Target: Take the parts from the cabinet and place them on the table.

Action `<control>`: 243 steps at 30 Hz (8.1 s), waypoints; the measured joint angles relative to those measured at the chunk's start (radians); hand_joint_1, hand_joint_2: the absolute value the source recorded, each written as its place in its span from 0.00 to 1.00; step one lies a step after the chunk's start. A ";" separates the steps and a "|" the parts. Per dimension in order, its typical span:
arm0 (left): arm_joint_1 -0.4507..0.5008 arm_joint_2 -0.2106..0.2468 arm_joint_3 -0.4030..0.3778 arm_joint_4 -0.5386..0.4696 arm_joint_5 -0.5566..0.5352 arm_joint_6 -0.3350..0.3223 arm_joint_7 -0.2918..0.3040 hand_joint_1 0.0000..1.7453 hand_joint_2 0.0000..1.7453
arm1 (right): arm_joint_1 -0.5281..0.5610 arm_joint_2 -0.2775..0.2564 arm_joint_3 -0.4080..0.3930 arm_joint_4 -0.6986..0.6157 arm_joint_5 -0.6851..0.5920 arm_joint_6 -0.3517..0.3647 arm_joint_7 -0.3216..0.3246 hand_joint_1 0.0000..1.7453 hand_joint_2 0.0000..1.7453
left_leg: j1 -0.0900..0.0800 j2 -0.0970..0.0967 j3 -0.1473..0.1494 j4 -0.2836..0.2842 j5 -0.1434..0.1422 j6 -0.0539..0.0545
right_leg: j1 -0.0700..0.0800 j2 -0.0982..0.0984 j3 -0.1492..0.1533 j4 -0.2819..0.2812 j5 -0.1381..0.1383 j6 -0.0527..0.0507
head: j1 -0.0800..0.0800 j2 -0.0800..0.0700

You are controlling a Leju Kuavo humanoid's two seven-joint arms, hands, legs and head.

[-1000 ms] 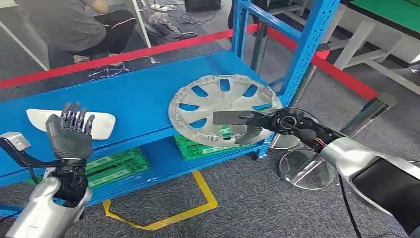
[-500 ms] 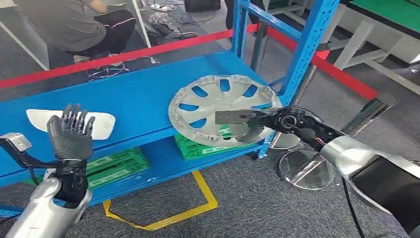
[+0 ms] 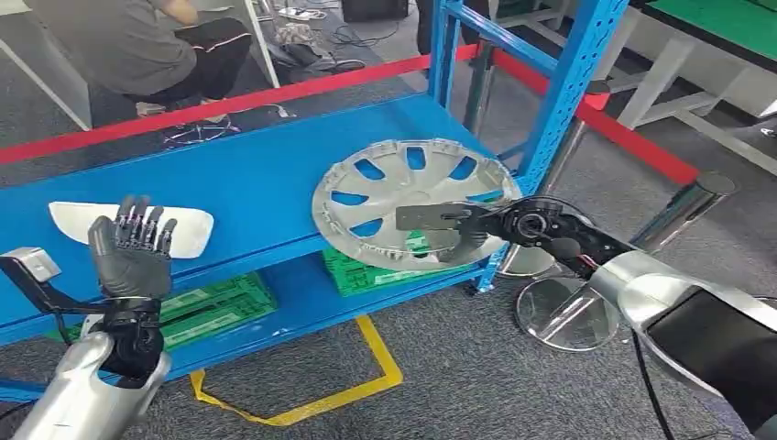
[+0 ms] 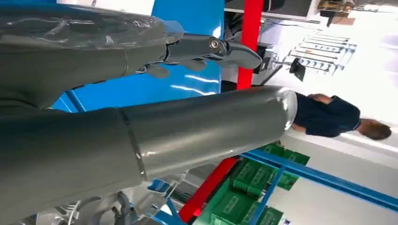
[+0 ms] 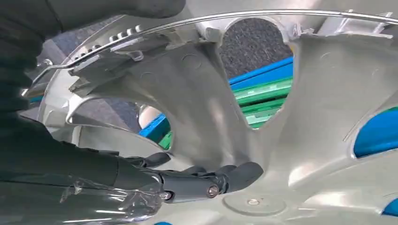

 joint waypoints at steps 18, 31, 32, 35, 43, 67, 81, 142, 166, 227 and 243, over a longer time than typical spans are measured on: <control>0.009 0.001 0.000 -0.029 0.000 0.003 0.021 0.00 0.00 | 0.000 0.000 -0.005 0.000 0.039 -0.018 0.000 0.00 1.00 | 0.000 0.000 0.000 0.000 0.000 0.000 | 0.000 0.000 0.000 0.000 0.000 0.000 | 0.000 0.000; 0.012 0.002 0.000 -0.033 0.003 0.010 0.023 0.00 0.00 | 0.000 0.000 -0.008 0.000 0.063 -0.005 -0.002 0.00 1.00 | 0.000 0.000 0.000 0.000 0.000 0.000 | 0.000 0.000 0.000 0.000 0.000 0.000 | 0.000 0.000; 0.012 0.002 0.000 -0.033 0.003 0.010 0.023 0.00 0.00 | -0.001 0.000 -0.009 0.000 0.071 0.000 -0.002 0.00 1.00 | 0.000 0.000 0.000 0.000 0.000 0.000 | 0.000 0.000 0.000 0.000 0.000 0.000 | 0.000 0.000; 0.010 0.002 0.000 -0.033 0.006 0.008 0.022 0.00 0.00 | -0.001 0.000 -0.013 0.000 0.074 0.016 -0.002 0.00 1.00 | 0.000 0.000 0.000 0.000 0.000 0.000 | 0.000 0.000 0.000 0.000 0.000 0.000 | 0.000 0.000; 0.009 0.001 0.000 -0.032 0.009 0.003 0.019 0.00 0.00 | 0.000 0.000 -0.020 0.000 0.093 0.037 0.000 0.00 1.00 | 0.000 0.000 0.000 0.000 0.000 0.000 | 0.000 0.000 0.000 0.000 0.000 0.000 | 0.000 0.000; 0.014 0.001 0.000 -0.032 0.009 0.008 0.009 0.00 0.00 | -0.006 0.000 -0.020 0.000 0.257 -0.076 -0.064 0.00 1.00 | 0.000 0.000 0.000 0.000 0.000 0.000 | 0.000 0.000 0.000 0.000 0.000 0.000 | 0.000 0.000; 0.013 0.000 0.000 -0.032 0.020 -0.003 0.008 0.00 0.00 | -0.012 0.000 -0.021 -0.002 0.296 -0.098 -0.066 0.00 1.00 | 0.000 0.000 0.000 0.000 0.000 0.000 | 0.000 0.000 0.000 0.000 0.000 0.000 | 0.000 0.000; -0.002 0.000 0.000 -0.032 0.027 -0.023 0.010 0.00 0.00 | 0.058 -0.023 -0.169 -0.045 0.271 0.005 -0.073 0.00 1.00 | 0.000 0.001 0.000 0.000 0.000 0.000 | 0.000 0.001 0.000 0.000 0.000 0.000 | 0.000 0.000; -0.003 -0.003 0.000 -0.029 0.027 -0.029 -0.002 0.00 0.00 | 0.033 -0.023 -0.158 0.035 0.324 -0.088 -0.116 0.00 1.00 | 0.000 0.000 0.000 0.000 0.000 0.000 | 0.000 0.000 0.000 0.000 0.000 0.000 | 0.000 0.000; -0.040 -0.017 0.000 0.049 0.042 -0.049 -0.050 0.00 0.00 | 0.059 -0.012 -0.053 0.143 0.732 -0.458 -0.220 0.00 1.00 | 0.000 0.000 0.000 0.000 0.000 0.000 | 0.000 0.000 0.000 0.000 0.000 0.000 | 0.000 0.000; -0.036 -0.017 0.000 0.050 0.048 -0.042 -0.061 0.00 0.00 | 0.059 -0.005 -0.054 0.199 0.769 -0.567 -0.244 0.00 1.00 | 0.000 0.000 0.000 0.000 0.000 0.000 | 0.000 0.000 0.000 0.000 0.000 0.000 | 0.000 0.000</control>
